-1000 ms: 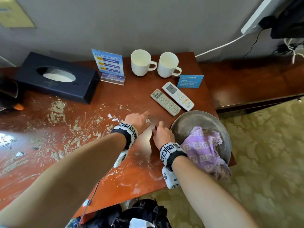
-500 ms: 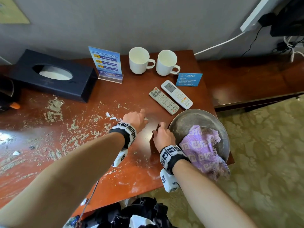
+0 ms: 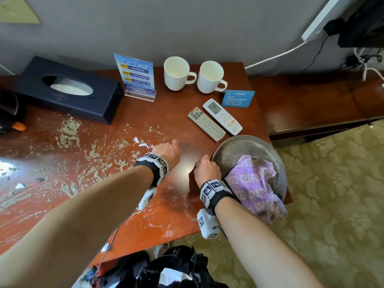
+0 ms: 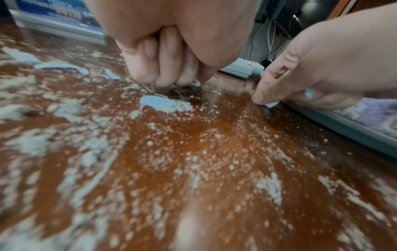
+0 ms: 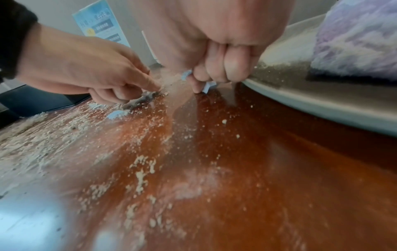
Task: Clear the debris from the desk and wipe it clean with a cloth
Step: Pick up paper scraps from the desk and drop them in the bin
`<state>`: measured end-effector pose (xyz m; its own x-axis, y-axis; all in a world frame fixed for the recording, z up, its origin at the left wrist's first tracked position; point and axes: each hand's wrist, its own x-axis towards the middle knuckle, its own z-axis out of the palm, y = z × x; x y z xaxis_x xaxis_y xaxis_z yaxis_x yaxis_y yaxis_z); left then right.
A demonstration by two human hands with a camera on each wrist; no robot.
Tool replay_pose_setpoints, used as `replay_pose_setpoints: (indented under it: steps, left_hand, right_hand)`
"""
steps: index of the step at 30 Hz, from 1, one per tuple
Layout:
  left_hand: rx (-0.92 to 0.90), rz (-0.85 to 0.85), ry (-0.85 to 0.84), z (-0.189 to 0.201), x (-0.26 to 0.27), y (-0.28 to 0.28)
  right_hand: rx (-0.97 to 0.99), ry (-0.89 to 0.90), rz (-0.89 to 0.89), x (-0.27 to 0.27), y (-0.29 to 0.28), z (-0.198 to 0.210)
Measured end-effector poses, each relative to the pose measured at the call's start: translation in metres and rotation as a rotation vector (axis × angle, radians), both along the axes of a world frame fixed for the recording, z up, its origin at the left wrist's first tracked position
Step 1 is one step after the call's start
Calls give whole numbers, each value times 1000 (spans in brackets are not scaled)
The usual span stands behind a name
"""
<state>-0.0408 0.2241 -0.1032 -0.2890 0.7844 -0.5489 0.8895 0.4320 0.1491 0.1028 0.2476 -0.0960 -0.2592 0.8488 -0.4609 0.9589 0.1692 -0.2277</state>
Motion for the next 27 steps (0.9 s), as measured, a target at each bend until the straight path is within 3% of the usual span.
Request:
replay_pose_setpoints:
  steps: [5, 10, 13, 18, 27]
  left_hand:
    - [59, 23, -13, 4, -10, -22]
    - [30, -82, 68, 25, -30, -53]
    - [70, 28, 58, 37, -47, -86]
    - [124, 354, 17, 50, -76, -158]
    - [207, 683, 101, 66, -81, -357]
  right_hand:
    - [-53, 54, 39, -6, 0, 0]
    - [-109, 132, 158, -35, -14, 10]
    - [-111, 156, 253, -58, -32, 12]
    - [-165, 195, 392, -93, -77, 24]
    - [-179, 174, 720, -135, -227, 50]
